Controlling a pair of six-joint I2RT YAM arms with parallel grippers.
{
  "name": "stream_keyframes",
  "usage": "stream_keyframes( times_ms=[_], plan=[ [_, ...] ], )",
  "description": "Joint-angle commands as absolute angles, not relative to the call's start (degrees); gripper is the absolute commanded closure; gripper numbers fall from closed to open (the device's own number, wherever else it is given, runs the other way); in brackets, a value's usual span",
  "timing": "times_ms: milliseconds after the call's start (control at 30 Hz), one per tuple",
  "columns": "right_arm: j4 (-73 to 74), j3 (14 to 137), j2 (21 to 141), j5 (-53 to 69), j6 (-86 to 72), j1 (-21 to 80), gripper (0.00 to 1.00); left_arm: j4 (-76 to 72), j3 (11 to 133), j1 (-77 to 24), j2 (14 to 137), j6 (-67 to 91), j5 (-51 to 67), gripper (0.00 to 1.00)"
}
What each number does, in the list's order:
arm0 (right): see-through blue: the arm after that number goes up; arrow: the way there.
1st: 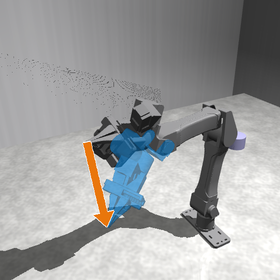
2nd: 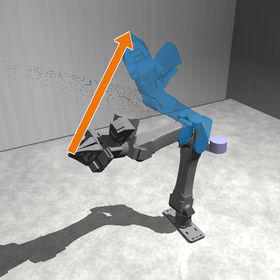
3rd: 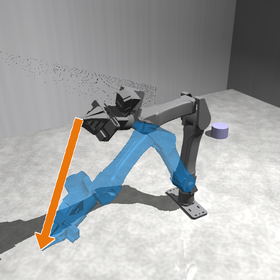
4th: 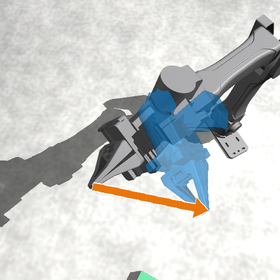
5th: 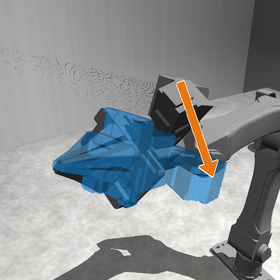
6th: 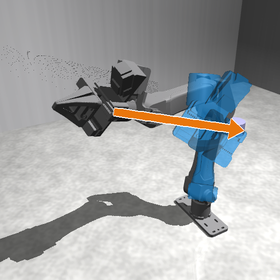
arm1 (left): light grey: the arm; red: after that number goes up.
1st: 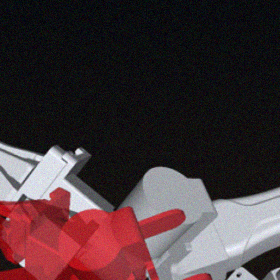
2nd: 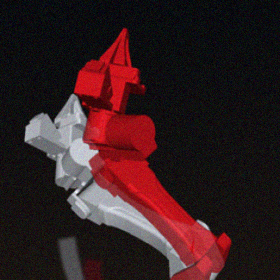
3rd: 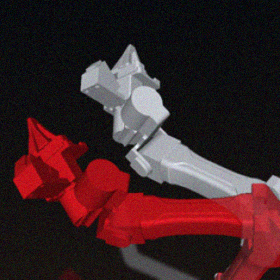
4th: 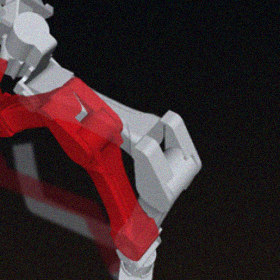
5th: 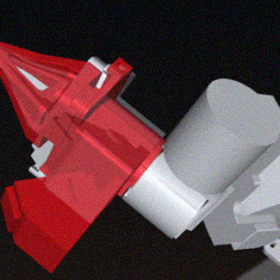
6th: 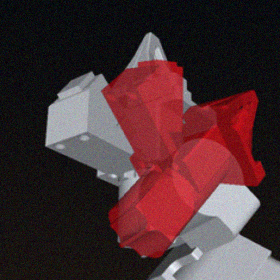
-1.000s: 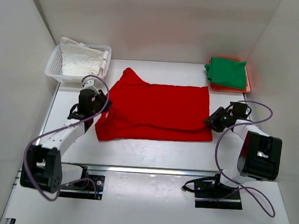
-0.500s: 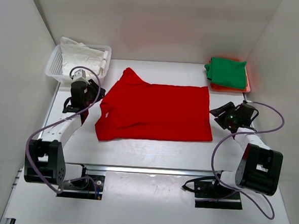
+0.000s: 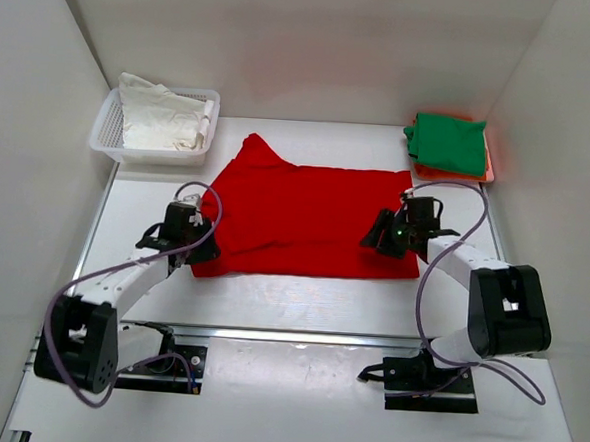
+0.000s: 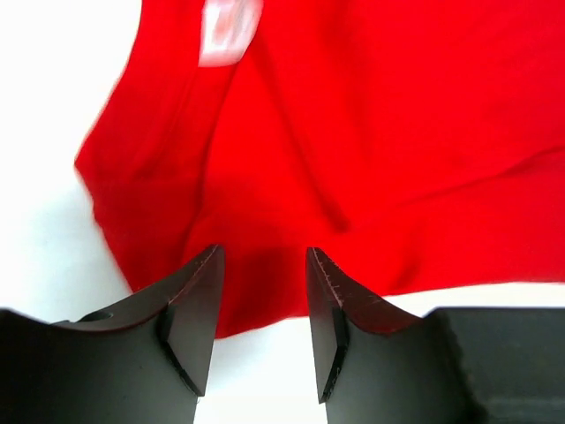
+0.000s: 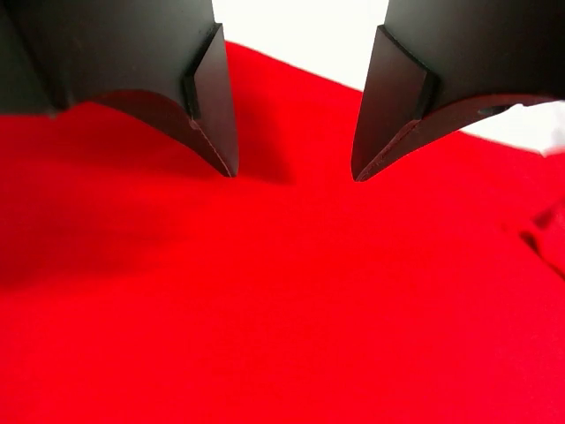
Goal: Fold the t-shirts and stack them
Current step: Fold the flattened tshirt in 1/3 of the way
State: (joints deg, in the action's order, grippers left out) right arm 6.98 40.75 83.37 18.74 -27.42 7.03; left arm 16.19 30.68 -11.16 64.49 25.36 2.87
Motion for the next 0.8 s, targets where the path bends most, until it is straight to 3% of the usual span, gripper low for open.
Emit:
stream_keyframes(
  times_ms=[0, 167, 400, 600, 767],
  plan=[
    [8.70, 40.17, 84.63, 17.58, -25.75, 10.02, 0.49, 24.85, 33.04, -12.39, 70.46, 21.10, 0.35, 0.47],
    [13.97, 38.24, 85.61, 18.46, -24.35, 10.29, 0.48, 31.36, 35.33, -15.37, 77.16, 20.13, 0.61, 0.48],
    [25.74, 36.47, 81.83, 18.72, -21.89, 9.76, 0.51, 36.19, 36.03, -15.64, 73.22, 18.29, 6.59, 0.50],
    [32.25, 38.05, 73.75, 19.59, -19.87, 4.42, 0.51, 46.75, 48.94, -15.12, 67.34, 17.84, 12.29, 0.52],
    [34.98, 48.58, 75.75, 23.55, -15.56, 0.53, 0.53, 43.96, 63.96, -14.50, 68.81, 20.39, 14.50, 0.53]
  ],
)
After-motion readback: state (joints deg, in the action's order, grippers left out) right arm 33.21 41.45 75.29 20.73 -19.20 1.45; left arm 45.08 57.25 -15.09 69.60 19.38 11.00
